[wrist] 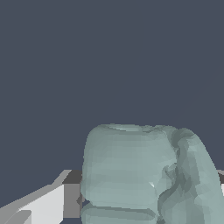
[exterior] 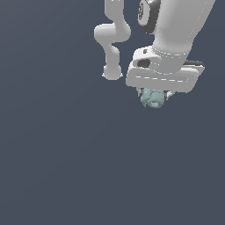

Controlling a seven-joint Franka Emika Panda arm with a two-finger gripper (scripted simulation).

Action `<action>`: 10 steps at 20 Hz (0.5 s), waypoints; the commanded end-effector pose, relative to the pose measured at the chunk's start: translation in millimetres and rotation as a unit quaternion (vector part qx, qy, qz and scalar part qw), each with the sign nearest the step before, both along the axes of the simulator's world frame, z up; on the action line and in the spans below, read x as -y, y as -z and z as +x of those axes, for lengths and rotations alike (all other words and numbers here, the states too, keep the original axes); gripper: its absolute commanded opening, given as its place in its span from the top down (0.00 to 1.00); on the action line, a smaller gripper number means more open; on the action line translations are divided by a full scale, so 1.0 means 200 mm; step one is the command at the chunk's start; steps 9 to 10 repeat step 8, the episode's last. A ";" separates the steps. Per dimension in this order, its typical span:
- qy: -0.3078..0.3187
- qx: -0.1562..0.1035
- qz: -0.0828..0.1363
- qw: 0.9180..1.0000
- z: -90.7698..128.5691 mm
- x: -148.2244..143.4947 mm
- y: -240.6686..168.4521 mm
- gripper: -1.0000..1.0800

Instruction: Pick up the object and move it to a goal position.

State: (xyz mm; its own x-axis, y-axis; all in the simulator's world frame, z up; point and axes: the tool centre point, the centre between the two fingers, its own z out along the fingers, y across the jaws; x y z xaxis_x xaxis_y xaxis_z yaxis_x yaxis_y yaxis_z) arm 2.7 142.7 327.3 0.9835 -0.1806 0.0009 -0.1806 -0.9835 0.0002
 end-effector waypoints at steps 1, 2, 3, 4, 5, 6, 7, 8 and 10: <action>0.000 0.000 0.000 1.000 0.01 -0.02 -0.04 1.00; 0.000 0.000 0.000 1.000 0.02 -0.03 -0.05 1.00; 0.000 0.000 0.000 1.000 0.02 -0.04 -0.05 1.00; 0.000 0.000 0.000 1.000 0.02 -0.04 -0.06 1.00; 0.000 0.000 0.000 1.000 0.02 -0.05 -0.07 1.00; 0.000 0.000 0.000 1.000 0.03 -0.05 -0.07 1.00; 0.000 0.000 0.000 1.000 0.03 -0.05 -0.07 1.00; 0.000 0.000 0.000 1.000 0.03 -0.05 -0.07 1.00; 0.000 0.000 0.000 1.000 0.03 -0.05 -0.07 1.00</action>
